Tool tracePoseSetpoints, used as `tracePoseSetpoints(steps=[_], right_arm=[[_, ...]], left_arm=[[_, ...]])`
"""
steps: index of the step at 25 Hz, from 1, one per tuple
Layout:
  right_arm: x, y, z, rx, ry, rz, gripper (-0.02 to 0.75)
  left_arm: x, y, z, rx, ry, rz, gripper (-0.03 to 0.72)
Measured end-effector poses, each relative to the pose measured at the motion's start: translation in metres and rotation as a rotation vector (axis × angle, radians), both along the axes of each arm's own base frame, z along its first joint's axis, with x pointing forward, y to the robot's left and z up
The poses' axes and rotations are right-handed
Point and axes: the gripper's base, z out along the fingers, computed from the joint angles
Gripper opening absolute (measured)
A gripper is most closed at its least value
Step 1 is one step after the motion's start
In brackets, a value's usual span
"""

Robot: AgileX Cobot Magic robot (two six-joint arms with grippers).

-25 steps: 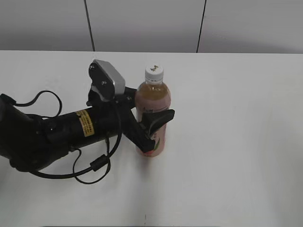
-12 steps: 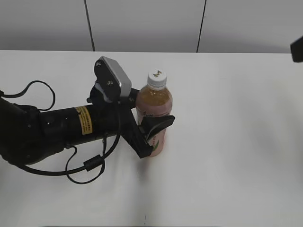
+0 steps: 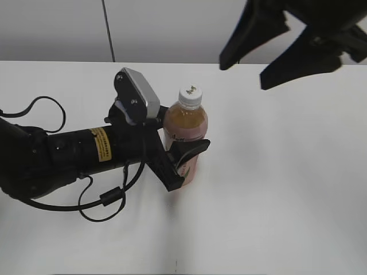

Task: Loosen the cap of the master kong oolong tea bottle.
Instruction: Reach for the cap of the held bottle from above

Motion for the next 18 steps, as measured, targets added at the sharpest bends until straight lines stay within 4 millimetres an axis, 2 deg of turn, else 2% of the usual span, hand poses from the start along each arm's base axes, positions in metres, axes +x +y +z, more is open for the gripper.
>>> tracePoseSetpoints(steps=[3,7,10,18], right_arm=[[0.022,0.025,-0.009,0.007,0.077,-0.053,0.454],[0.050,0.042,-0.018,0.022,0.150,-0.156,0.414],[0.059,0.047,-0.024,0.022,0.198,-0.223,0.405],[0.064,0.049,-0.039,-0.019,0.288,-0.305,0.403]], left_arm=[[0.000,0.001,0.003,0.019,-0.003,0.006,0.437],[0.000,0.003,0.007,0.057,0.001,0.021,0.437],[0.000,0.004,0.008,0.060,0.001,0.022,0.437],[0.000,0.004,0.008,0.062,-0.001,0.022,0.437]])
